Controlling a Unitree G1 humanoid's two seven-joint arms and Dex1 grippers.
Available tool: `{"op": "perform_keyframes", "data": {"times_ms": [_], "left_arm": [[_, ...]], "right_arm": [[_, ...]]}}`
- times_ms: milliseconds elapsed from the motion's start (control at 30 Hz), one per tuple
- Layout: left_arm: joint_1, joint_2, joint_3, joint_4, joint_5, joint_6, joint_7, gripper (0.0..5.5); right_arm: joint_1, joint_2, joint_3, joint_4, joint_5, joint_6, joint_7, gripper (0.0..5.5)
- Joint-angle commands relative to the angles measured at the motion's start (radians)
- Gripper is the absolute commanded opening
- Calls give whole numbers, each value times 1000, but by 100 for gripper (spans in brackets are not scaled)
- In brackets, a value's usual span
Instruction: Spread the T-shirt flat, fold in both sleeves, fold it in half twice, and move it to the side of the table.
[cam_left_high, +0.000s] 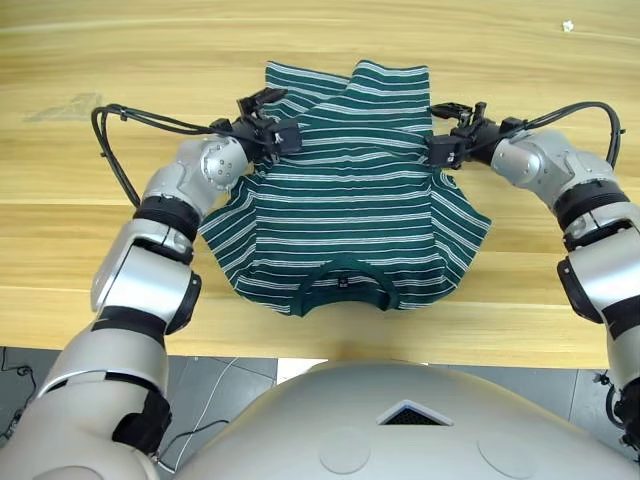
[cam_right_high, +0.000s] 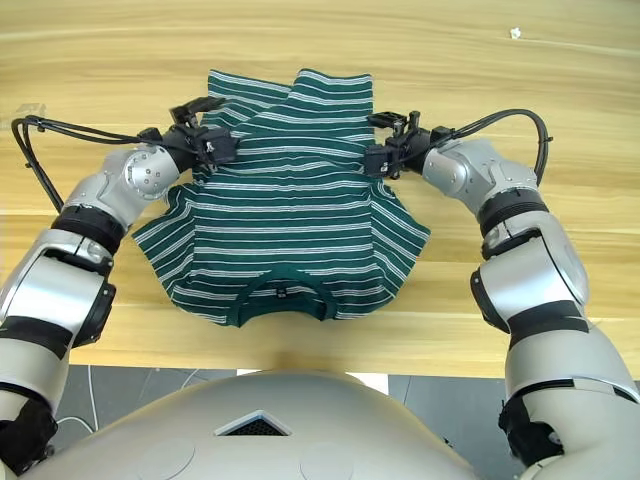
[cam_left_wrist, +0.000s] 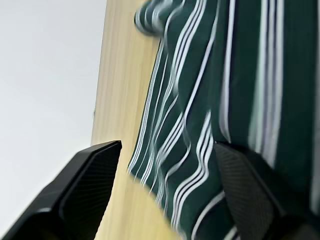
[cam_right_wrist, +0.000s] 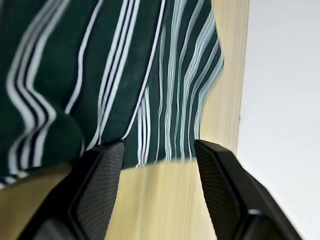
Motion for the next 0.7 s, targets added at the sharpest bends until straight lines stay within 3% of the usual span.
{"op": "perform_keyframes", "data": {"times_ms": [33,133,300,600,700], "left_arm": [[188,122,40,-324,-30,22,-113,346],[255,179,110,-491,-43,92,-140,346],[213,168,170,-510,-32,167,-125,346],[36,39,176,-328,-12,167,1,346],[86,57,262,-407,-60,180,71,346]], "right_arm": [[100,-86,-24,-120,30,-40,74,260],[126,-124,-60,-173,55,-23,95,260],[76,-138,-108,-201,61,15,85,260],[-13,-20,-97,-188,33,29,68,260],[13,20,-95,-189,43,17,61,260]]}}
